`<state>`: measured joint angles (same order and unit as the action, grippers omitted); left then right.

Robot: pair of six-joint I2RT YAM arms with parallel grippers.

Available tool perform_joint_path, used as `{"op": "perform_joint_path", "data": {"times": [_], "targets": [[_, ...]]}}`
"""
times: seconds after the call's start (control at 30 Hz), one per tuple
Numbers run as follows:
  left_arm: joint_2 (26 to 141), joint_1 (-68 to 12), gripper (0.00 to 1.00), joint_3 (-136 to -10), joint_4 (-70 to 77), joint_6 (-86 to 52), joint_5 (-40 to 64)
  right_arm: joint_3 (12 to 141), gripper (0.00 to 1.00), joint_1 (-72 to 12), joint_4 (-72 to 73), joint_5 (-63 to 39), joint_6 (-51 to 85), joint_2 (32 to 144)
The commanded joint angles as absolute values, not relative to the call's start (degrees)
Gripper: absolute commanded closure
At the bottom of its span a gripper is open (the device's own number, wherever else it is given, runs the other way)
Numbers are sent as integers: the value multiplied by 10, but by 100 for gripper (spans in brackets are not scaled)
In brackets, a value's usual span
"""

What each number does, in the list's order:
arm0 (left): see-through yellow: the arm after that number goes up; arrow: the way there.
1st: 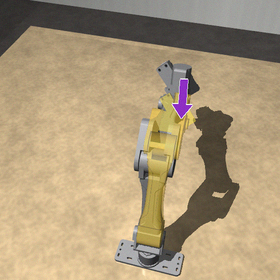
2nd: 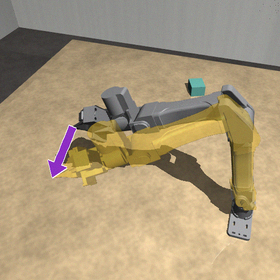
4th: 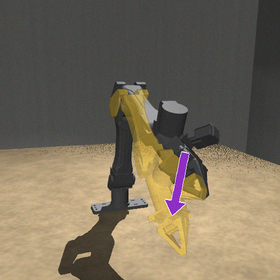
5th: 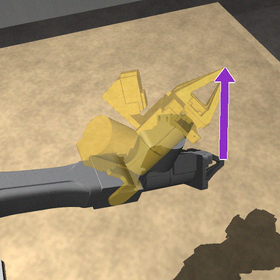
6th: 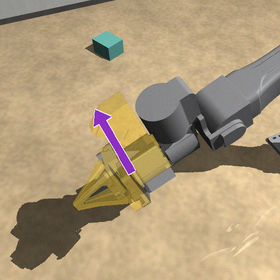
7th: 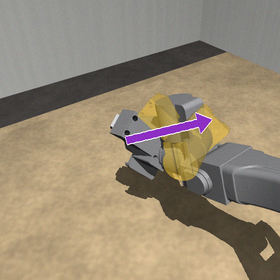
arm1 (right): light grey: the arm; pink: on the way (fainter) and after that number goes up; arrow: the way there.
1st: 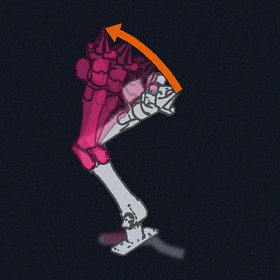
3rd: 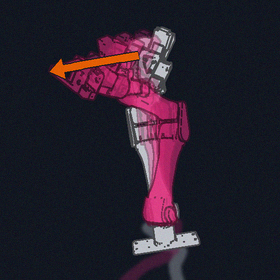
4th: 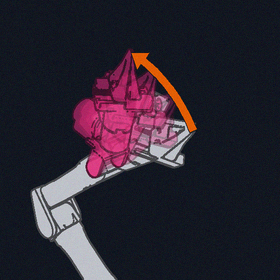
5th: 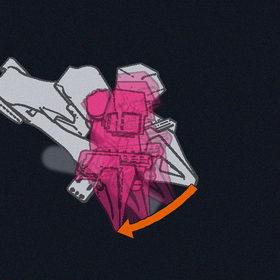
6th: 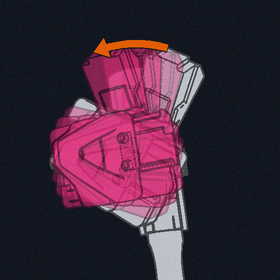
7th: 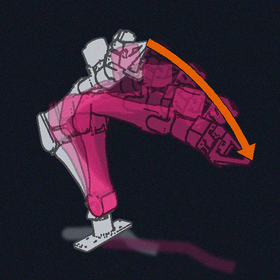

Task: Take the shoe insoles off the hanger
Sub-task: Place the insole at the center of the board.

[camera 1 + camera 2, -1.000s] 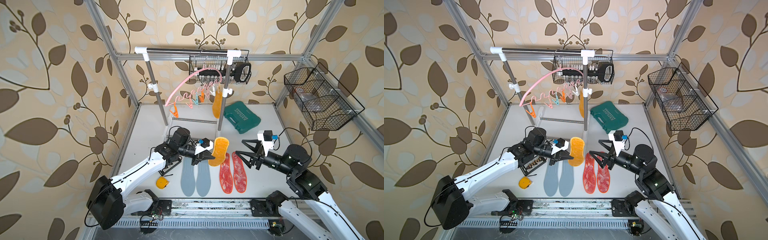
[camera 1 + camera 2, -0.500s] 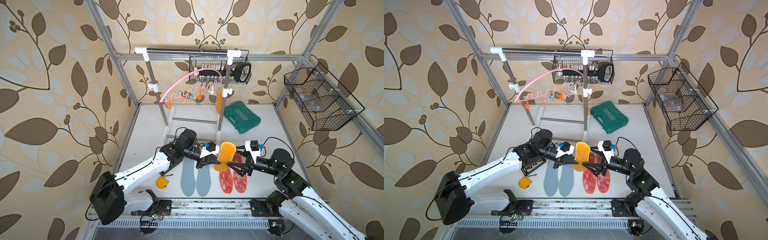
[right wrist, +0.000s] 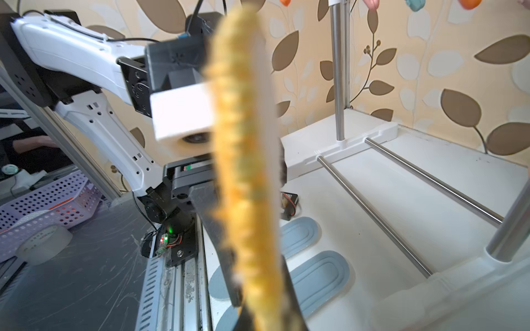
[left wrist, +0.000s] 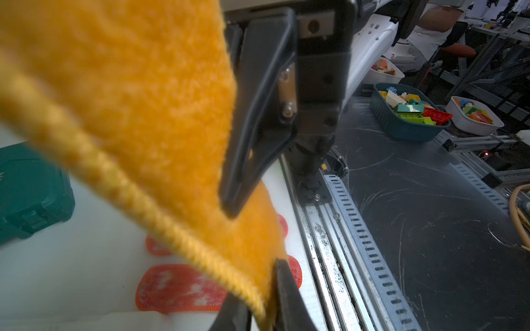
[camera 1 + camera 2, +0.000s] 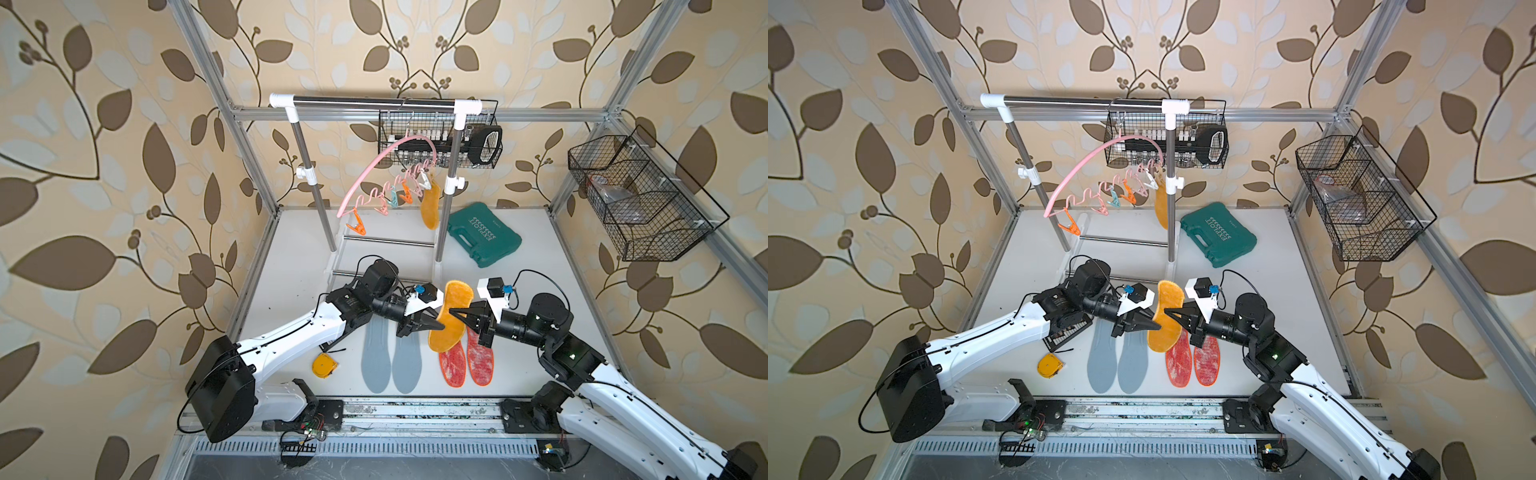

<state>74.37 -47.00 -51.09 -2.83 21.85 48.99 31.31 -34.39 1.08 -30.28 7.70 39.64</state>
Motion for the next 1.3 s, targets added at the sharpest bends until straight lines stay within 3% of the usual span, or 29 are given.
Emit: {"op": "perform_joint_path", "data": {"times": [0.0, 0.1, 0.33, 0.73, 0.9, 1.03, 1.27], "targets": [[753, -475, 60, -544, -18, 190, 451, 365, 100, -347, -89, -287, 54, 424], [761, -475, 49, -538, -31, 182, 423, 415, 100, -347, -180, -271, 54, 468], [763, -475, 41, -500, -38, 164, 291, 483, 100, -336, -310, -156, 95, 550], [809, -475, 39, -454, 22, 91, 109, 535, 100, -222, -472, -52, 136, 662], [817, -475, 40, -444, 28, 83, 29, 573, 100, -203, -550, 72, 150, 738], [817, -475, 40, -440, 42, 61, 18, 608, 100, -194, -594, 146, 157, 813], [815, -475, 40, -428, 55, 52, -2, 627, 100, -128, -626, 180, 135, 906]]}}
